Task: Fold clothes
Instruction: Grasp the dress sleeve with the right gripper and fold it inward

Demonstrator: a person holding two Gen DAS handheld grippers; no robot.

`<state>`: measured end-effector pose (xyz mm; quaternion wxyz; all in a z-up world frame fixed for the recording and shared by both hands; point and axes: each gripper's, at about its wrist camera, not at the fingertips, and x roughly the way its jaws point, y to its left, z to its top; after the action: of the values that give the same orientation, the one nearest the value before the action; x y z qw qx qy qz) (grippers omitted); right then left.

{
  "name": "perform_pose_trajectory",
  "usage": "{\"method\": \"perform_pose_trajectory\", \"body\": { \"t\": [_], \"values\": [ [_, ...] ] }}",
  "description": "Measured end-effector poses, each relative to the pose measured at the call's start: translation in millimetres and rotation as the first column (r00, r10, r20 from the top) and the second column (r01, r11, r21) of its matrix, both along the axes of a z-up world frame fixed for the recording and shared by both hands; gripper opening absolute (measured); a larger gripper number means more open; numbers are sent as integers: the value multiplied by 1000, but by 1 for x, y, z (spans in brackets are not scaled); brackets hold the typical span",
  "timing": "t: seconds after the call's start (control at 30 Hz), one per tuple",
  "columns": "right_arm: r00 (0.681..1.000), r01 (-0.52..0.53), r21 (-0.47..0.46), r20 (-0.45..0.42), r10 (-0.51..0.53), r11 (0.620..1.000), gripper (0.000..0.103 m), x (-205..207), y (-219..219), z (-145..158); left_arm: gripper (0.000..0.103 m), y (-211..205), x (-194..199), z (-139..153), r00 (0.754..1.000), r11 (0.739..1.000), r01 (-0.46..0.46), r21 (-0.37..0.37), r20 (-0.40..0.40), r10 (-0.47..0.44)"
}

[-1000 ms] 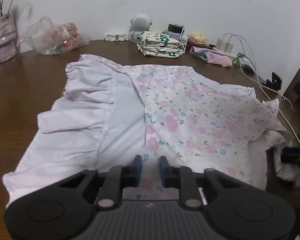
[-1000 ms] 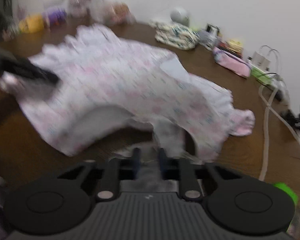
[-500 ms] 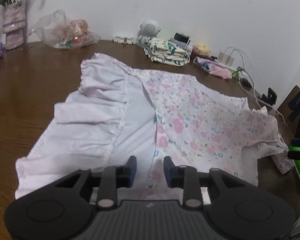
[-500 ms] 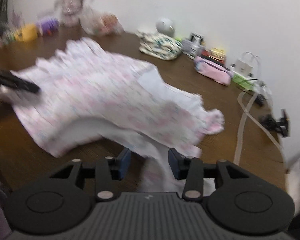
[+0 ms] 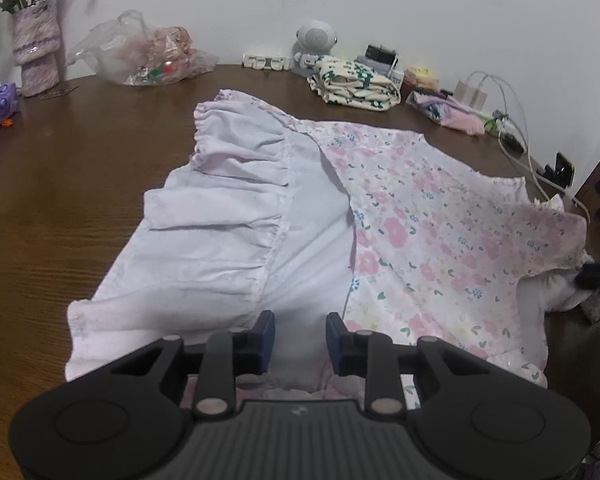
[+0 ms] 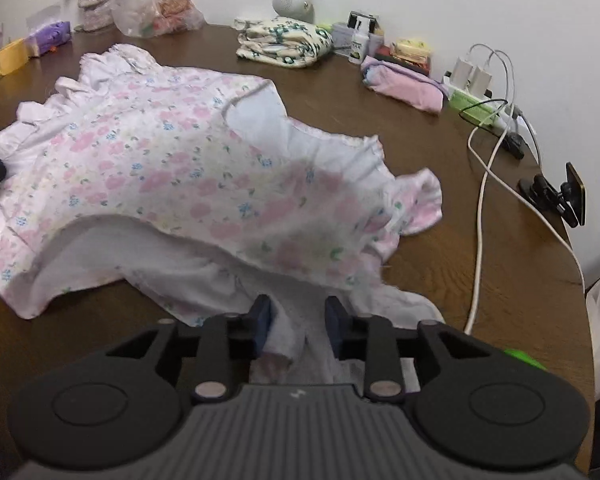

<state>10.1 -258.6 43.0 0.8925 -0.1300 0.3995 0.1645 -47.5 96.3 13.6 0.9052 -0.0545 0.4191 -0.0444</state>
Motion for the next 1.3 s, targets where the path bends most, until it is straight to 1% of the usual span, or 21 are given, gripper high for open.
{"method": "perform_pose_trajectory", "body": {
  "t": [0.07,0.13,0.2,0.33,0.4,0.43,0.47,0.57,0.6,0.63,0.73,0.8,0.83,0.9,0.97,1.03,1.1,1.13,1.23,1.27,1.3],
  "values": [
    [999,-3,62,37,1,998,30,0,-4,18,28,1,2,4,1000,1000,3,-5,7,-3],
    [997,13,136,77,-24,991,31,9,-8,33,33,1,4,8,999,1000,17,-12,31,-17],
    [987,101,167,105,-120,981,31,31,-9,37,34,0,9,8,999,1000,20,-14,40,-19],
    [945,310,90,80,-318,946,30,82,0,9,34,-7,17,2,999,1000,26,-4,18,-26],
    [926,373,66,29,-375,926,21,100,-3,-10,34,-5,17,0,999,999,33,-11,18,-33],
    [915,403,53,4,-404,914,20,109,-5,-19,34,-5,16,-1,999,999,36,-15,17,-36],
    [905,425,51,11,-426,904,20,111,-8,-24,34,-3,16,-2,999,999,38,-21,18,-38],
    [842,532,27,94,-532,847,22,107,-18,-21,34,2,16,-2,999,998,47,-36,20,-46],
    [831,543,40,118,-544,839,23,103,-21,-16,34,2,16,-2,999,998,50,-34,19,-49],
    [829,541,69,123,-546,838,24,97,-27,-11,34,2,16,-2,999,998,51,-32,19,-50],
    [842,517,160,83,-534,841,29,82,-46,2,35,2,16,-2,999,998,49,-29,24,-48],
    [877,464,225,22,-480,857,29,73,-56,9,35,7,14,-3,998,998,51,-27,34,-50],
    [896,431,230,6,-444,873,29,68,-55,12,35,7,14,-3,998,998,51,-26,37,-50],
    [929,363,199,-8,-369,910,29,60,-47,16,35,6,13,-3,998,998,55,-19,40,-54],
    [952,305,120,-19,-305,945,28,54,-30,9,35,6,12,-3,998,998,56,-18,41,-55],
    [969,244,49,-54,-241,969,22,51,-13,-6,35,5,12,-3,998,998,55,-16,42,-55],
    [976,215,40,-51,-213,976,22,46,-8,-17,35,5,12,-3,998,998,56,-11,43,-55],
    [975,218,56,-47,-216,974,22,44,-10,-17,36,4,12,-3,997,998,57,-7,43,-56],
    [973,232,169,-31,-230,958,27,42,-23,-5,37,4,12,-3,997,998,62,-3,43,-61],
    [970,242,196,-26,-241,950,30,42,-27,-1,37,4,12,-3,997,998,63,-3,44,-63],
    [968,249,200,-26,-249,948,30,43,-29,-1,39,4,12,-3,997,998,64,-7,45,-64]
  ]
}}
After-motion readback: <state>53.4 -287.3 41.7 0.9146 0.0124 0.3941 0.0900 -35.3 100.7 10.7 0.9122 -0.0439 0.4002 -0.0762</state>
